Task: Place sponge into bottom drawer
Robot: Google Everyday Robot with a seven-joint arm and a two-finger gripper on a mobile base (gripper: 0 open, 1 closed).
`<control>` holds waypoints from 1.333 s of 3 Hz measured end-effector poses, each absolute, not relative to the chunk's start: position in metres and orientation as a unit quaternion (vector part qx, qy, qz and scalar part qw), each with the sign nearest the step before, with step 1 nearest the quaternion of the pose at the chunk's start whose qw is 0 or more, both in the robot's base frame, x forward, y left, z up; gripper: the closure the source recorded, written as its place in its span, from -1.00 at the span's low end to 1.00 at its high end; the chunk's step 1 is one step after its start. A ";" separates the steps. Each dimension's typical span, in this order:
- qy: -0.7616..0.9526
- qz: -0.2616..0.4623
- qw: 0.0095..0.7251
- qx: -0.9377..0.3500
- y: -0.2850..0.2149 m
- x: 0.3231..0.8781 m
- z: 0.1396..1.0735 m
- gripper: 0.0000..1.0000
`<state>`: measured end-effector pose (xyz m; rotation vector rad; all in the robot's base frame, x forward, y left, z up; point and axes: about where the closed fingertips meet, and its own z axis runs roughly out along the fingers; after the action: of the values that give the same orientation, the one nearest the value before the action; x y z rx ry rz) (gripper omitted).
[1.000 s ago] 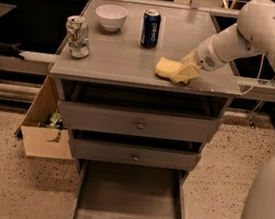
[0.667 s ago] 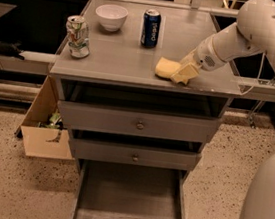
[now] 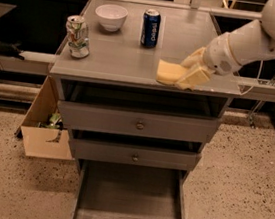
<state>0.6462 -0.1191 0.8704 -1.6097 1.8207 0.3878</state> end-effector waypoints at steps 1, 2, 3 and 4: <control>0.669 0.167 0.318 -0.650 -0.111 0.604 0.878 1.00; 0.662 0.173 0.311 -0.660 -0.109 0.594 0.876 1.00; 0.659 0.176 0.305 -0.665 -0.107 0.591 0.869 1.00; 0.650 0.157 0.261 -0.696 -0.108 0.553 0.831 1.00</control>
Offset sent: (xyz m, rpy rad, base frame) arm -0.0446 0.0087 0.0082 -0.0071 0.0168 0.1042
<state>0.5526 -0.1077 0.8307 -1.8835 1.7607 0.4254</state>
